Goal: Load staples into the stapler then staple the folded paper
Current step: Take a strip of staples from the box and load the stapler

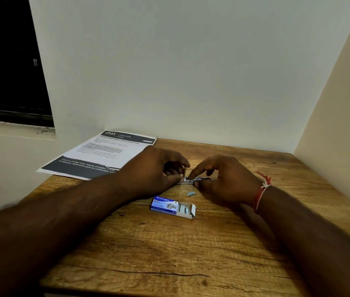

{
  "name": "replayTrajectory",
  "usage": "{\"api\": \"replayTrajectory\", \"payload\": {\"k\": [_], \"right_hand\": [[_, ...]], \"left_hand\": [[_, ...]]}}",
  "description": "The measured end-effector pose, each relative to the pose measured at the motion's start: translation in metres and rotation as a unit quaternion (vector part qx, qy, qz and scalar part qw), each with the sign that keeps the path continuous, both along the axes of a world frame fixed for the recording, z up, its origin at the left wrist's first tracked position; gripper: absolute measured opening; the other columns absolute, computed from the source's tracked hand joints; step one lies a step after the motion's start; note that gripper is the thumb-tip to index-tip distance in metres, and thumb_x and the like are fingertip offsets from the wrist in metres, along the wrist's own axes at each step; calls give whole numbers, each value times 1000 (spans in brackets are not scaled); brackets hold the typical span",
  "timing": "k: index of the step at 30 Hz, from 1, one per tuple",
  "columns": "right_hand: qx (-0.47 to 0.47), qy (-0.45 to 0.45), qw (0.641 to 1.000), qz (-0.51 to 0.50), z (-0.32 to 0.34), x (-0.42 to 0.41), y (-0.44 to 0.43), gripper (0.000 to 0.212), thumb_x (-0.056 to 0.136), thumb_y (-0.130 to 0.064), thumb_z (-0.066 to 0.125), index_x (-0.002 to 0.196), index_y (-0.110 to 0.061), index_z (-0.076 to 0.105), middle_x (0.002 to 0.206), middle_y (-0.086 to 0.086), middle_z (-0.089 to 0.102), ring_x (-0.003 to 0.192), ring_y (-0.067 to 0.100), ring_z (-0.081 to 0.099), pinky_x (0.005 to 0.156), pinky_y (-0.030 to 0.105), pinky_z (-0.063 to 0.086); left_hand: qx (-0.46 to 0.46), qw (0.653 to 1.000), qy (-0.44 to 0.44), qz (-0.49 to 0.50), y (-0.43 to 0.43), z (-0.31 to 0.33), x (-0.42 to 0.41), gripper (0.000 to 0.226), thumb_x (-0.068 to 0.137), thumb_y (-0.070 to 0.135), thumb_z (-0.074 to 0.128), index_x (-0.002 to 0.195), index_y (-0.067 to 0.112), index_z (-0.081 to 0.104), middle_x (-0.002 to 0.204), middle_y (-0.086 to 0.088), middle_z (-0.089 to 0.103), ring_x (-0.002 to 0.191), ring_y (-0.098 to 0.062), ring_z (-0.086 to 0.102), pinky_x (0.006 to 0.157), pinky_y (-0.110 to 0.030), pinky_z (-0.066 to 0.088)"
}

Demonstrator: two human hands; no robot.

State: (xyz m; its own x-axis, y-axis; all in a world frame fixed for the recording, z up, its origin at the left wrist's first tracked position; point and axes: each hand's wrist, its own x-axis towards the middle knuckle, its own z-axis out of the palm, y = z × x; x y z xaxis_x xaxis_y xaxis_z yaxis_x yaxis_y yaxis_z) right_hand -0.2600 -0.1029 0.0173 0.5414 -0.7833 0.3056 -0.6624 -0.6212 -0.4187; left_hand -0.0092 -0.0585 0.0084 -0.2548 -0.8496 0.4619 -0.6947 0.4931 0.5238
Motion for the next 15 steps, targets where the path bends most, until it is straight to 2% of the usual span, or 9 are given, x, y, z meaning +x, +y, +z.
{"api": "replayTrajectory", "payload": {"k": [5, 9, 15], "right_hand": [[-6, 14, 1000, -24, 6, -9, -5, 16, 87, -35, 91, 99, -43, 86, 105, -19, 79, 95, 7, 68, 83, 46, 64], [8, 24, 999, -25, 10, -13, -5, 15, 87, -33, 92, 97, -42, 87, 95, -22, 81, 82, 7, 74, 78, 38, 66], [18, 18, 999, -19, 13, -19, -5, 17, 86, -30, 93, 98, -41, 88, 92, -19, 83, 85, 3, 75, 82, 37, 67]], "left_hand": [[1, 1000, 2, 5, -1, 0, 0, 35, 93, 17, 90, 123, 34, 85, 97, 19, 84, 93, 3, 80, 94, -28, 68], [2, 1000, -1, 4, 0, 0, 0, 34, 92, 17, 91, 122, 33, 85, 97, 17, 84, 92, 2, 80, 92, -28, 68], [-4, 1000, -12, 3, 0, 1, 0, 33, 93, 18, 90, 121, 32, 85, 98, 17, 84, 91, 3, 80, 93, -30, 68]]}}
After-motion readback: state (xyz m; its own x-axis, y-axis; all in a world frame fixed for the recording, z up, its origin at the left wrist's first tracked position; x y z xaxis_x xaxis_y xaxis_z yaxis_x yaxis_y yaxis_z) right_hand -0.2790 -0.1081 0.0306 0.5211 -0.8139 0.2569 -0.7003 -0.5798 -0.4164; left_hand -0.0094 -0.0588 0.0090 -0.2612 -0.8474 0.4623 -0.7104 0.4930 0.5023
